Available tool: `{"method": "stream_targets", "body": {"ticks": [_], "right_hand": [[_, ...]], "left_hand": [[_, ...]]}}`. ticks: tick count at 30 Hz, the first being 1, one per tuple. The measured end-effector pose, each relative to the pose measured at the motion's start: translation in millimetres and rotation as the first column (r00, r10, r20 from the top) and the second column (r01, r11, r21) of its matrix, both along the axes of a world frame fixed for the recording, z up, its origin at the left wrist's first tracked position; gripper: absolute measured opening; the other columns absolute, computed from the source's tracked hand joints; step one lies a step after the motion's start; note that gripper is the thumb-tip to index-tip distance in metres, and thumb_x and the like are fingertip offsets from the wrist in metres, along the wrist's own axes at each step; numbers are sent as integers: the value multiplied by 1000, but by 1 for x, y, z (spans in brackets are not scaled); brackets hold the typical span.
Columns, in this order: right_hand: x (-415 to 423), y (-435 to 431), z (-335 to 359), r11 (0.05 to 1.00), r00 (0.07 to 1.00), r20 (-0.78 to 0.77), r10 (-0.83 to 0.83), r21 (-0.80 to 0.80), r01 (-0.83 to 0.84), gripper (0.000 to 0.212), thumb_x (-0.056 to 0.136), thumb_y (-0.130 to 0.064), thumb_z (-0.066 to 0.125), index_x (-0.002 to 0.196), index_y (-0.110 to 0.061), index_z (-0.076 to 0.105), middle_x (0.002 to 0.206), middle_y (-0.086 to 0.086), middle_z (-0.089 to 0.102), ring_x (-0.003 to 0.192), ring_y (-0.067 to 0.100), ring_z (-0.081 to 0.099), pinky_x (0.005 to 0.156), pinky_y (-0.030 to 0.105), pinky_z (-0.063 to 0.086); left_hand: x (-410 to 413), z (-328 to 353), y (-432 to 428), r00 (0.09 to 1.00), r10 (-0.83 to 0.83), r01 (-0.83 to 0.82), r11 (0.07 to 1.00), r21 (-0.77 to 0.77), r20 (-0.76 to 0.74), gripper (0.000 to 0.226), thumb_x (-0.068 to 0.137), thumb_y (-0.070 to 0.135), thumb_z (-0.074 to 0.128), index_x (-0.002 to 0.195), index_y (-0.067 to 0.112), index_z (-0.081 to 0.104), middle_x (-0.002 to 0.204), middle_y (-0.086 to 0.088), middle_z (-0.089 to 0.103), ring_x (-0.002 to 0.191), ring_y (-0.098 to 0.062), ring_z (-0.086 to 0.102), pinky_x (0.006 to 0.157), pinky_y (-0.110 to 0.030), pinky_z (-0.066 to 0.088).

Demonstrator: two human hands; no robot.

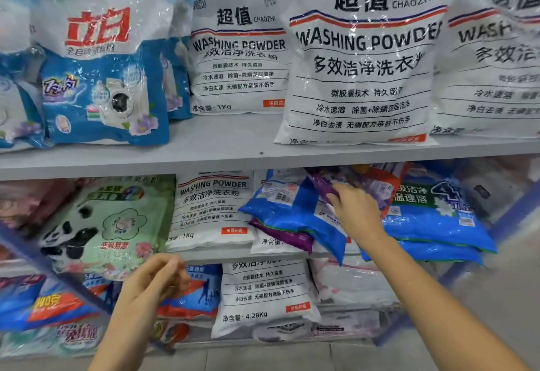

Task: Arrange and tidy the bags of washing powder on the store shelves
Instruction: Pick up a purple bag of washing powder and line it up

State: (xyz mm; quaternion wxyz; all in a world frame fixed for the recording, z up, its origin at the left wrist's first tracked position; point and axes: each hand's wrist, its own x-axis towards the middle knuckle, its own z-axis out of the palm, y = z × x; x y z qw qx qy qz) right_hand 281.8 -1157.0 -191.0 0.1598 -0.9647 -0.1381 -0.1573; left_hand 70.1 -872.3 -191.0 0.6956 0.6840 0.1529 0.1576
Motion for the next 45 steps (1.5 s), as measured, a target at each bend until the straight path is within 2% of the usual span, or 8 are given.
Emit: {"method": "stream_targets", "body": {"ticks": [4,12,18,23,27,31,36,45], "right_hand": [[-32,18,32,901,978,-121,168,422,-103,23,93,-18,55,79,0,60,65,14,59,65,32,54,57,38,32],[-73,64,71,448,824,-399,402,871,203,12,94,-5,52,90,-3,63,86,16,66,79,25,62,73,37,52],[-109,100,97,2,643,-324,695,894,448,14,95,3,46,89,6,58,71,14,68,66,22,69,64,36,60],[-125,106,115,336,657,-243,713,942,-16,13,95,-15,53,88,-8,61,85,1,70,84,13,69,68,30,59],[-125,112,126,731,855,267,445,443,-519,32,81,-32,70,105,-17,57,100,-5,59,92,7,51,80,21,43],[-123,146,138,725,710,328,623,97,-682,54,82,-52,56,118,-12,56,107,3,62,99,19,51,85,30,34],[-106,178,149,703,698,411,586,170,-691,36,88,-38,56,68,-9,59,53,2,53,50,21,50,50,27,28],[-81,192,179,727,727,377,574,173,-664,40,87,-55,52,85,-16,63,70,-6,62,65,14,56,57,29,41]], "left_hand": [[14,-11,-32,988,-110,121,987,105,-109,8,85,4,63,92,7,66,76,-7,70,76,-23,63,70,-28,51],[38,-24,-88,921,-335,383,876,294,-201,95,72,33,80,146,35,20,137,14,37,127,-4,39,99,-22,32],[35,-13,-76,999,-29,24,983,181,25,64,54,59,79,106,38,47,96,11,69,82,3,65,71,-22,54],[23,2,-34,992,-4,-14,989,149,122,38,75,39,71,109,26,60,98,6,74,89,-11,70,76,-34,58],[8,18,-4,983,-101,90,993,77,152,37,76,31,69,110,18,63,99,4,75,89,-13,72,69,-15,54],[-3,31,16,973,-210,196,971,140,95,37,78,27,69,113,16,62,103,2,74,93,-16,71,73,-18,54],[-19,37,32,976,-203,187,967,173,78,37,80,29,68,114,18,61,106,5,73,96,-16,70,77,-21,55],[-24,48,31,989,-65,51,992,111,129,33,78,35,59,105,15,65,96,2,75,89,-17,72,71,-18,54]]}}
